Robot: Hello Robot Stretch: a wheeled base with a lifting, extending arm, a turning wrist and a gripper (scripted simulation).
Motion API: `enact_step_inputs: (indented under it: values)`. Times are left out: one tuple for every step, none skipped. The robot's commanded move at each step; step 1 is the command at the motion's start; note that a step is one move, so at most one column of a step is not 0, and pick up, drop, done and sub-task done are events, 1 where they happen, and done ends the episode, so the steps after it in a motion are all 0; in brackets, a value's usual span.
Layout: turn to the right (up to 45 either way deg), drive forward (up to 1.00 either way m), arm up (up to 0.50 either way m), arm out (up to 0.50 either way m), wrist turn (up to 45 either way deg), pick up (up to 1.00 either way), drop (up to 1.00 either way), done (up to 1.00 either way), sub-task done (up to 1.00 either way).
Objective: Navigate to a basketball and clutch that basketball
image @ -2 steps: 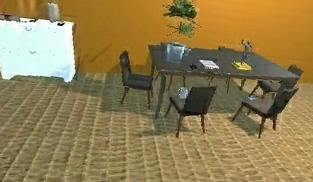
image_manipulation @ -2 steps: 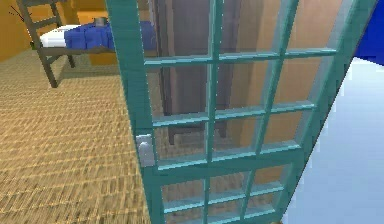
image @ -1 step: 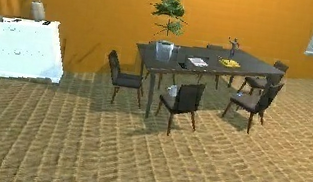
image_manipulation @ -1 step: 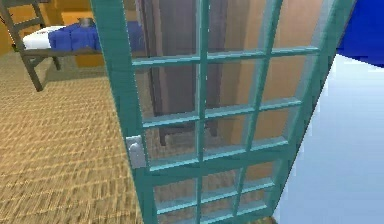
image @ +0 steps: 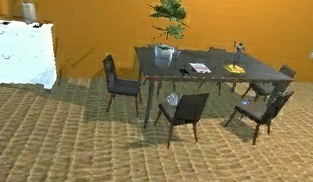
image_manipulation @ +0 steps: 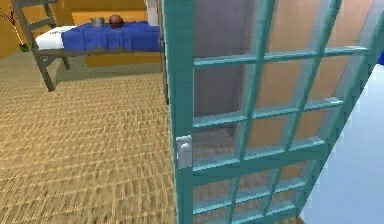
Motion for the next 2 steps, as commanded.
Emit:
enact_step_inputs:
  values:
    - [27.0, 0.00, 0.00, 0.00, 0.0, 0.00, 0.00, 0.00, 0.00]
    - [0.0, 0.45, 0.00, 0.00, 0.0, 0.00, 0.00, 0.00, 0.00]
